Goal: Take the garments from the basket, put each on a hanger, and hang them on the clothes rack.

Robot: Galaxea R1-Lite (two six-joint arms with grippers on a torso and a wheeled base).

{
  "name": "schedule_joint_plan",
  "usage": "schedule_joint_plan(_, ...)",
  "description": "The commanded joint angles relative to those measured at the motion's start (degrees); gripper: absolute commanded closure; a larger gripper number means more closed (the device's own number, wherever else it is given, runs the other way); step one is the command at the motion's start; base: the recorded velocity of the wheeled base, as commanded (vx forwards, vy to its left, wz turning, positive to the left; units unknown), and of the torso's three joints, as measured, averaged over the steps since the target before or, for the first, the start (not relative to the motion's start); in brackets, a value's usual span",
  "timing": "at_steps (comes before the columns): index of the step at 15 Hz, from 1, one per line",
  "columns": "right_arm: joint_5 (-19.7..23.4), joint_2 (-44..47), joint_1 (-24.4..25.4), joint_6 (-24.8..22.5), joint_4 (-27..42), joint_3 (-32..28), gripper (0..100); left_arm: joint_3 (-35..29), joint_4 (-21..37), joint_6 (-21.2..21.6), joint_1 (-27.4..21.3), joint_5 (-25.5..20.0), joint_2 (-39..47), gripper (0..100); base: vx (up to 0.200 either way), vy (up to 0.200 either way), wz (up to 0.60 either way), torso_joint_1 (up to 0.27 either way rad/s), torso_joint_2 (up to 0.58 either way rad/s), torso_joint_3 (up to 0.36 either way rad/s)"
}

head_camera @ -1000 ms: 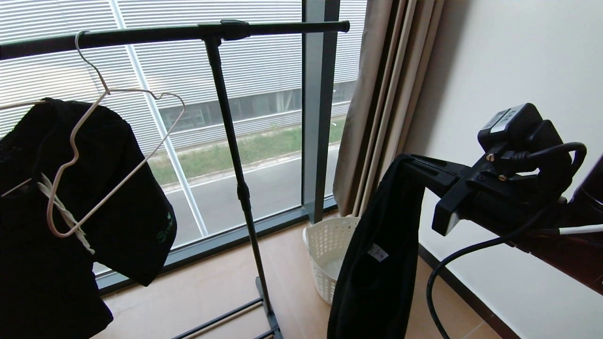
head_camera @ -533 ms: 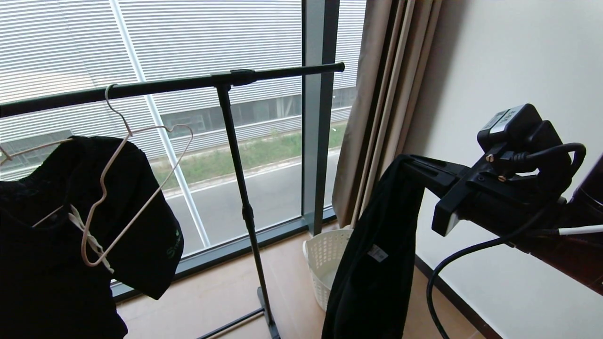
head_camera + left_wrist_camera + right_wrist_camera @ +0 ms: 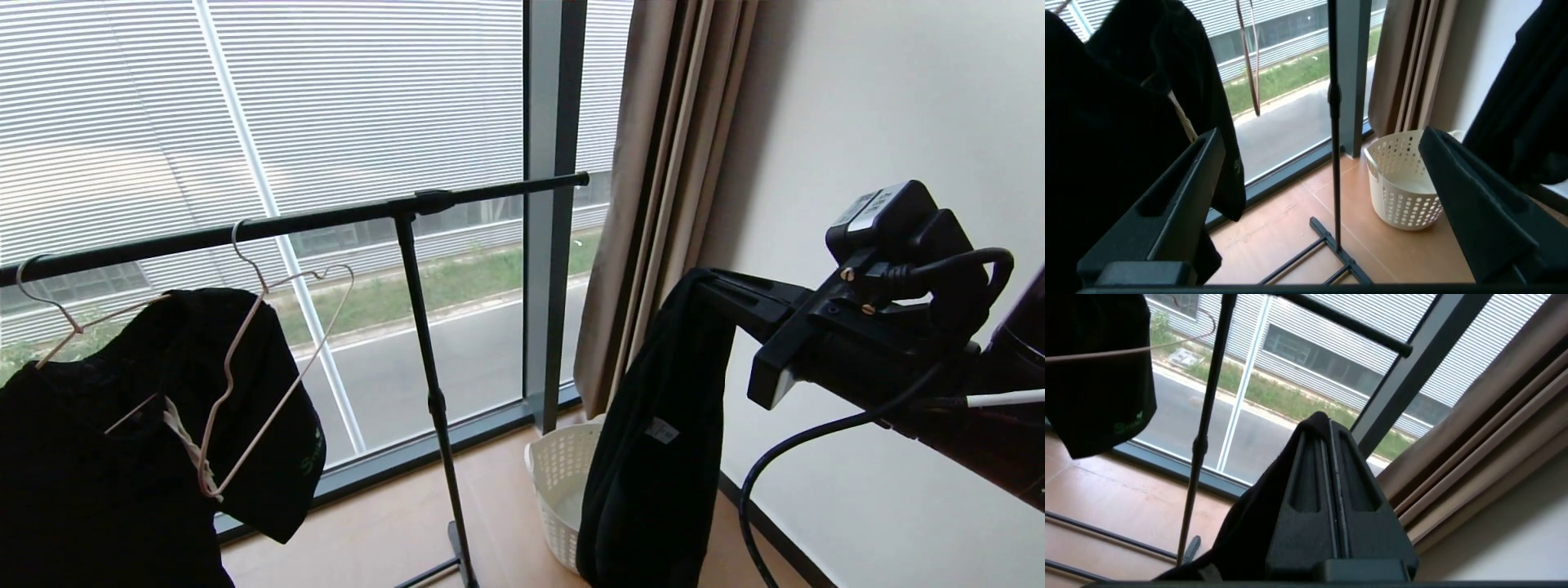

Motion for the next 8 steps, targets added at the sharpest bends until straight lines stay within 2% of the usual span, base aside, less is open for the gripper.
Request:
schedule_joint_plan(1, 0.0, 0.0, 0.0, 0.0, -0.1, 0.1, 100, 0.0, 0.0, 0.0, 0.0, 0.0, 0.1, 0, 0.0, 0.0, 0.0, 0.178, -0.38, -0.188)
schedule_joint_plan(6, 0.1, 0.2, 0.0, -0.2, -0.1, 0.5, 100, 0.0, 0.0, 0.0, 0.0, 0.0, 0.1, 0, 0.0, 0.0, 0.0, 0.17, -0.36, -0.194)
schedule_joint_plan(8, 0.1, -0.2, -0.1, -1.5, -0.1, 0.9, 100, 0.0, 0.0, 0.2, 0.0, -0.2, 0.1, 0, 0.0, 0.0, 0.0, 0.071, -0.17, -0.085)
